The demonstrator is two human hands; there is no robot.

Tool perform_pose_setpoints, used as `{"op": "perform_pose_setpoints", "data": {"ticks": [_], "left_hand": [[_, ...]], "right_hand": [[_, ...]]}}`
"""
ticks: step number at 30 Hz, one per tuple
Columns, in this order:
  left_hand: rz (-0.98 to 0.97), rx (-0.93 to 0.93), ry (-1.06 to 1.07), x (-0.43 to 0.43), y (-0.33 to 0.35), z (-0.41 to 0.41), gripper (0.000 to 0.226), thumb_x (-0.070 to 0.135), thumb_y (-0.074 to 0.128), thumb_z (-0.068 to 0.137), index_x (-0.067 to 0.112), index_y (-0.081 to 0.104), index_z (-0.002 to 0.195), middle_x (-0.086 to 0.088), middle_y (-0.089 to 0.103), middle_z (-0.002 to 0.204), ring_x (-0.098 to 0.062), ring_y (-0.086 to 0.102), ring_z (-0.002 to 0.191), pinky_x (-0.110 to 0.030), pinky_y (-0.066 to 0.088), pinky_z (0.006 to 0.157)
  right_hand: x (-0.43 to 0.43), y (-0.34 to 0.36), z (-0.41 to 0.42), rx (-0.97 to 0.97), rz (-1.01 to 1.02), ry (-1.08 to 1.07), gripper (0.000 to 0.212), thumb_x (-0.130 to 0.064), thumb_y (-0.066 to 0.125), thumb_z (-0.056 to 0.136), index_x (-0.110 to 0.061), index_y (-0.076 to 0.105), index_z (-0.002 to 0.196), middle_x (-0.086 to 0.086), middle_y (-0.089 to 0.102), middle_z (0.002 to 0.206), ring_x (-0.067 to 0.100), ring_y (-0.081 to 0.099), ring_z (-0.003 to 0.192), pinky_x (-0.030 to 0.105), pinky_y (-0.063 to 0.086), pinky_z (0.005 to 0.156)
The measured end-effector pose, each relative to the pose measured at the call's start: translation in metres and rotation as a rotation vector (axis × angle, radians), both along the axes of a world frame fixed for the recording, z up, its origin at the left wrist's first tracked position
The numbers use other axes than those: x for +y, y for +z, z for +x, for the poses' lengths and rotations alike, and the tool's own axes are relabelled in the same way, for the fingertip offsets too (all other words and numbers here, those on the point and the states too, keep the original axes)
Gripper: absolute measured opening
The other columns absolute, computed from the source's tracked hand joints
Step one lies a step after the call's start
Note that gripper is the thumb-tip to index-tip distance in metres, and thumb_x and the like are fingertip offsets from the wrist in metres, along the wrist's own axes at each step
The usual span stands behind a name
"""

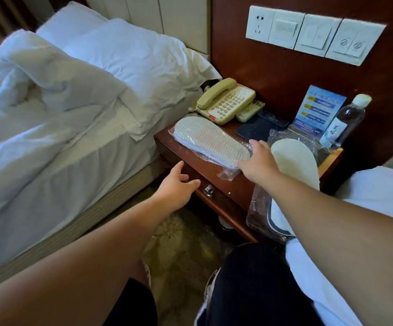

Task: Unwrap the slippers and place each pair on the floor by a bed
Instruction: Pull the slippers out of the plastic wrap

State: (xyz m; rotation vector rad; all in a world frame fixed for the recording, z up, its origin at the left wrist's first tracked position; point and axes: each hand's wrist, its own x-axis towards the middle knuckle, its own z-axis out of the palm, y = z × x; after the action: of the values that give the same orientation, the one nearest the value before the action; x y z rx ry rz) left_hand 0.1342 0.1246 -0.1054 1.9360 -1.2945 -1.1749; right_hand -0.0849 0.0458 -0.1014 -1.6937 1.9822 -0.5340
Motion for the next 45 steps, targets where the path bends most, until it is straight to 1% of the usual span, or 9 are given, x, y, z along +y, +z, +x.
{"op": "perform_pose_setpoints", "data": {"ticks": [3,8,13,17,20,27,32,37,45], "left_hand": [[0.01,-0.019,0.027,-0.004,0.002,0.009,0.081,0.042,0.065,0.088,0.038,0.016,0.152,0.011,0.054,0.13,-0.007,0.065,0.078,-0.015,0.046,0.045],[0.022,-0.015,-0.003,-0.01,0.003,0.014,0.08,0.043,0.065,0.088,0.04,0.017,0.151,0.012,0.054,0.13,-0.004,0.067,0.079,-0.014,0.047,0.047],[0.024,-0.018,-0.033,-0.007,0.002,0.012,0.078,0.043,0.065,0.087,0.038,0.02,0.151,0.011,0.056,0.128,-0.006,0.066,0.086,-0.022,0.052,0.058],[0.03,0.046,-0.016,-0.004,0.005,0.002,0.07,0.045,0.065,0.085,0.034,0.033,0.147,0.01,0.059,0.122,-0.01,0.064,0.098,-0.033,0.056,0.081],[0.036,0.172,0.035,0.001,0.02,-0.01,0.062,0.046,0.065,0.084,0.031,0.043,0.14,0.012,0.062,0.111,-0.008,0.066,0.093,-0.026,0.056,0.066],[0.099,0.544,0.124,0.017,0.075,-0.037,0.047,0.062,0.069,0.073,0.033,0.061,0.11,0.003,0.061,0.117,-0.017,0.065,0.1,-0.037,0.056,0.074],[0.175,0.749,0.299,0.038,0.104,-0.054,0.077,0.066,0.079,0.057,0.025,0.055,0.117,-0.006,0.061,0.114,-0.027,0.068,0.094,-0.04,0.059,0.071],[0.169,0.822,0.441,0.057,0.105,-0.061,0.035,0.03,0.072,0.083,0.014,0.058,0.111,-0.012,0.072,0.098,-0.026,0.073,0.081,-0.039,0.06,0.067],[0.037,0.977,0.481,0.088,0.114,-0.066,0.032,0.03,0.064,0.091,0.012,0.056,0.116,-0.014,0.072,0.095,-0.023,0.074,0.065,-0.032,0.055,0.047]], "right_hand": [[-0.023,-0.007,0.008,-0.013,0.113,-0.073,0.092,-0.036,0.071,0.083,-0.017,0.016,0.155,0.011,0.013,0.161,0.031,0.027,0.144,0.042,0.033,0.109],[-0.031,-0.009,0.019,0.075,0.267,-0.074,0.113,-0.042,0.076,0.079,-0.016,-0.003,0.156,0.016,0.029,0.155,0.034,0.036,0.139,0.042,0.039,0.105],[-0.023,0.008,0.024,0.04,0.411,-0.031,0.099,-0.044,0.087,0.064,-0.001,0.04,0.14,0.017,0.05,0.139,0.033,0.052,0.124,0.042,0.045,0.102],[-0.004,0.017,0.023,-0.101,0.235,-0.051,0.069,-0.039,0.083,0.067,-0.013,0.053,0.124,0.008,0.056,0.126,0.027,0.057,0.106,0.037,0.051,0.083],[0.017,0.027,0.025,-0.171,0.09,-0.008,0.046,-0.034,0.082,0.066,-0.022,0.051,0.098,0.001,0.06,0.106,0.019,0.057,0.084,0.027,0.042,0.055],[0.081,0.058,0.029,0.123,-0.301,0.225,0.035,-0.023,0.073,0.076,-0.024,0.048,0.099,-0.003,0.057,0.094,0.023,0.056,0.078,0.032,0.042,0.06],[0.12,0.079,0.025,0.282,-0.528,0.437,0.035,-0.007,0.064,0.081,-0.015,0.05,0.112,0.007,0.052,0.108,0.029,0.055,0.093,0.04,0.049,0.062],[0.154,0.088,0.02,0.023,-0.493,0.58,0.037,-0.032,0.065,0.077,-0.02,0.052,0.109,0.001,0.049,0.113,0.022,0.047,0.105,0.037,0.047,0.084],[0.176,0.11,0.031,-0.377,-0.443,0.217,0.017,-0.032,0.072,0.079,-0.033,0.056,0.075,-0.015,0.049,0.108,0.007,0.05,0.108,0.005,0.032,0.073]]}}
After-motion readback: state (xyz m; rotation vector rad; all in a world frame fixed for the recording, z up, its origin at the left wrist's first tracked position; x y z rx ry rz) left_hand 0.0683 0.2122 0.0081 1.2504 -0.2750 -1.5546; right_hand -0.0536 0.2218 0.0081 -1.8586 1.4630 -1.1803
